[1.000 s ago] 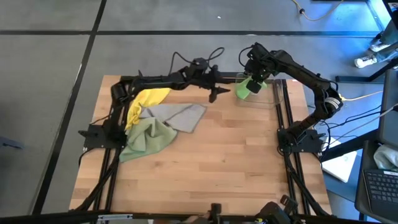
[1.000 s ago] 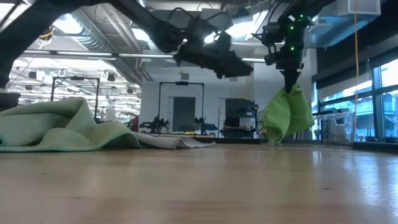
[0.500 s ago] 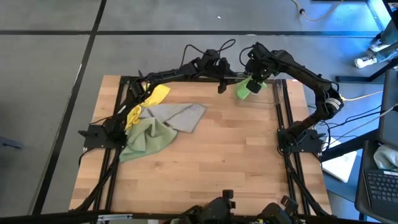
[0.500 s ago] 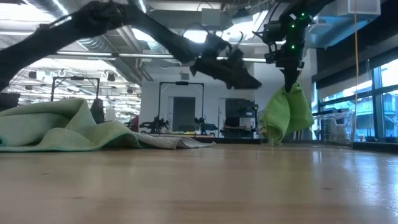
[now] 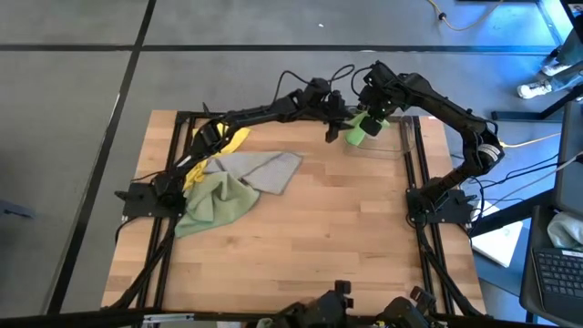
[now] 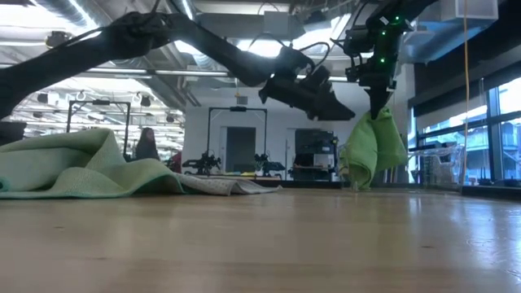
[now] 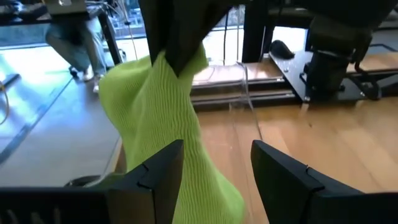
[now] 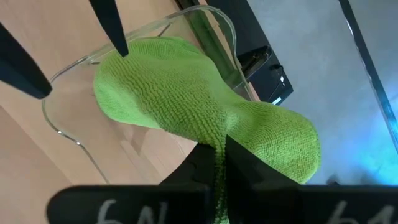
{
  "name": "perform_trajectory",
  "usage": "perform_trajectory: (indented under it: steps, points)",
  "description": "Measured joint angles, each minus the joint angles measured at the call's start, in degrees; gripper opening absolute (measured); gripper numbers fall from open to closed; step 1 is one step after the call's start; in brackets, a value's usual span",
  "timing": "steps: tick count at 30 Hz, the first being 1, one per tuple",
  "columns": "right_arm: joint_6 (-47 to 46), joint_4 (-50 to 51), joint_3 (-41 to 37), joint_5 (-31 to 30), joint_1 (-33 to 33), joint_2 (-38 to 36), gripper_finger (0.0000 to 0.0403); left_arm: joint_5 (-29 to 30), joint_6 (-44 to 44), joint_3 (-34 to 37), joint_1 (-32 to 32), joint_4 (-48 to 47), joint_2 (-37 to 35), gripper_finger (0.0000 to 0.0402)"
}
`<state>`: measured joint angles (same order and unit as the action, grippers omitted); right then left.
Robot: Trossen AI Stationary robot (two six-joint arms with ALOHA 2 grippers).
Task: Fold microfiber towels
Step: Put the green cloth into the transparent bin
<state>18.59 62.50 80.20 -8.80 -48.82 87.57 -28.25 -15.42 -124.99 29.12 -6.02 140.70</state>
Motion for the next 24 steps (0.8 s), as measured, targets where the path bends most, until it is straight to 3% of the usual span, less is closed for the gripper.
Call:
perform_trajectory:
  steps: [4,10,24]
  points:
    - [0.20,0.00,0.00,0.00,-0.01,0.00,0.0016,1.67,0.70,0.00,0.22,0.02,-0.02,0.0183]
    - [0.22,-0.02,0.00,0.02,0.00,0.00,0.0016,8.68,-3.39,0.05,-1.00,2.94,0.71,0.0183]
    - [1.05,-0.60,3.80,0.91,0.57,-0.41,0.0016,6.73,-1.66,0.09,-1.84,5.68,1.86,0.0182]
